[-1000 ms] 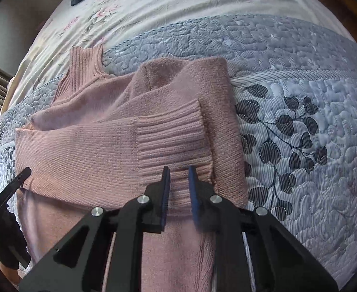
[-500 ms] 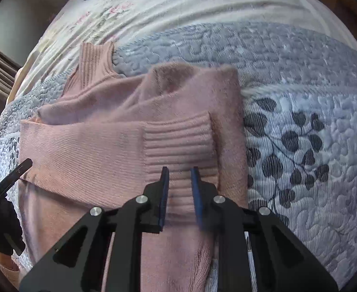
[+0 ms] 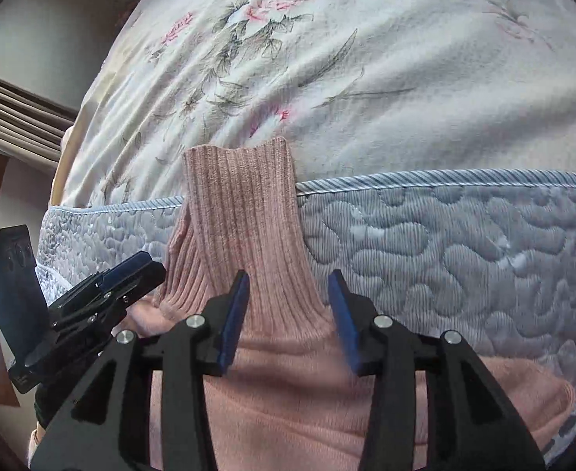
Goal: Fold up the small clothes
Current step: 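Grasp the turtleneck collar with both tools and lift it, then fold the collar down over the folded sleeves with both tools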
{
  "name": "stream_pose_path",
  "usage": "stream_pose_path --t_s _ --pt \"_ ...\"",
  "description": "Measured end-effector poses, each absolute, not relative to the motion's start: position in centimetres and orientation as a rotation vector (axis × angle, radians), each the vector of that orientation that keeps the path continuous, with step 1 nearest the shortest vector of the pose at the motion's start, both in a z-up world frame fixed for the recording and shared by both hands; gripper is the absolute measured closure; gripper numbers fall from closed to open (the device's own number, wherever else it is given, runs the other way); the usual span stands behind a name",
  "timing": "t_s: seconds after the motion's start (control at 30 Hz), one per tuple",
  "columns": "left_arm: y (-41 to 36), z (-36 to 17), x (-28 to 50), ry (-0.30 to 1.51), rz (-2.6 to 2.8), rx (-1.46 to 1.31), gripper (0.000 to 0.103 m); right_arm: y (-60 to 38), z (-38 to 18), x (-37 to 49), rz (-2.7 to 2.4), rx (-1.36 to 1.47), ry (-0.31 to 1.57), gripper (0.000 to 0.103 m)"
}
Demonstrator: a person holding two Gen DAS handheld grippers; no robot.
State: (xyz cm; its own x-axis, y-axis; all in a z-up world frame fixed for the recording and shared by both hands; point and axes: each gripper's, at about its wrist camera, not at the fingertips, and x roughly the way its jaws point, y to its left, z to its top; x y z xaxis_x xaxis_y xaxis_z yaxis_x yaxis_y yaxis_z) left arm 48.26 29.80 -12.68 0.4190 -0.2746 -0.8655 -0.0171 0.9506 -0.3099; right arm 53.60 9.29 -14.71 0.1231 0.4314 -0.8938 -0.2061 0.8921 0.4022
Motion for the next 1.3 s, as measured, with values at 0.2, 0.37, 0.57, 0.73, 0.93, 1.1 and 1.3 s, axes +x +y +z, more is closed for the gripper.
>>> stream_pose_path --t_s 0.2,0.37,0.57,0.73,0.93,1.1,1.3 --pt "29.2 -14.3 50.1 1.124 -0.200 -0.300 0.052 9.9 -16.5 55.3 0.487 0.278 1.357 0.054" --pt "28.1 -14.8 50.7 1.142 -0.248 -0.333 0.091 11.1 -16.9 55.7 0.522 0.290 1.353 0.095" --pt "30.1 -11.3 47.9 0.967 -0.292 -0.434 0.093 8.4 -12.5 53.7 0.592 0.305 1.190 0.096" --pt "29.9 -7.5 42.9 0.838 -0.408 -0.387 0.093 7.2 -8.4 48.8 0.724 0.240 1.076 0.096" --pt "30.1 -7.0 36.1 0.781 -0.457 -0.363 0.093 6.9 -6.5 41.6 0.789 0.117 0.996 0.095" --pt "30.0 -9.1 31.9 0.827 -0.469 -0.341 0.092 6.4 -8.0 37.2 0.791 0.038 1.023 0.094" --pt "30.2 -11.2 27.7 0.889 -0.468 -0.341 0.090 5.7 -10.5 32.9 0.777 -0.021 1.086 0.088"
